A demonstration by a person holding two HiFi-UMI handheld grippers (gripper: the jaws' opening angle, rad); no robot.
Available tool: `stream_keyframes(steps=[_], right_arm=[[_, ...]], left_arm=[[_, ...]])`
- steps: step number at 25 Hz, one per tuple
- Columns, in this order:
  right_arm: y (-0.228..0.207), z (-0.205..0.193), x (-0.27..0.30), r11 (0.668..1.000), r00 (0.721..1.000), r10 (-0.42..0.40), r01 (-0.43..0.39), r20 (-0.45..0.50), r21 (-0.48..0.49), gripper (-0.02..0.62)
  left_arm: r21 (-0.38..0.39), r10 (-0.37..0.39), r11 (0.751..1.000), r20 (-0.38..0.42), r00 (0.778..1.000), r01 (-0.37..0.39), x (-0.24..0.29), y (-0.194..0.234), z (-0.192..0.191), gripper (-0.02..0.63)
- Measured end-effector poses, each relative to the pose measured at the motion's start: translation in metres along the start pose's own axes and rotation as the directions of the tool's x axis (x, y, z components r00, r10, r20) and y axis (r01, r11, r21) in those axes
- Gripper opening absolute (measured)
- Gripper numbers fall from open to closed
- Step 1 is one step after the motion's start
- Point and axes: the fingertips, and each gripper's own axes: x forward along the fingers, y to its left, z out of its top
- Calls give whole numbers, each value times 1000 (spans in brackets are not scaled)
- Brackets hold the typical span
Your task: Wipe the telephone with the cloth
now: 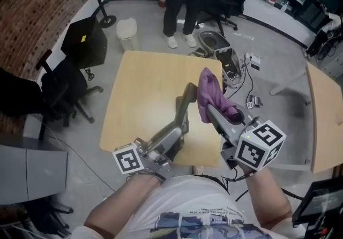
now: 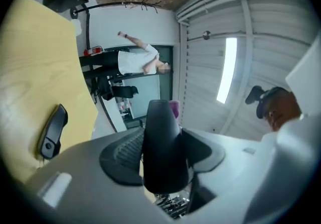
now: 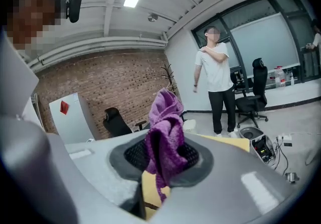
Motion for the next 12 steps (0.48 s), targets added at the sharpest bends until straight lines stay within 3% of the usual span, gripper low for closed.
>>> stream_keyframes(steps=[12], right_arm=[[44,-35,-3,989,985,137,-142,-108,-40,84]], left_arm=[[-81,-60,995,39,997,63,15,-8,-2,245]])
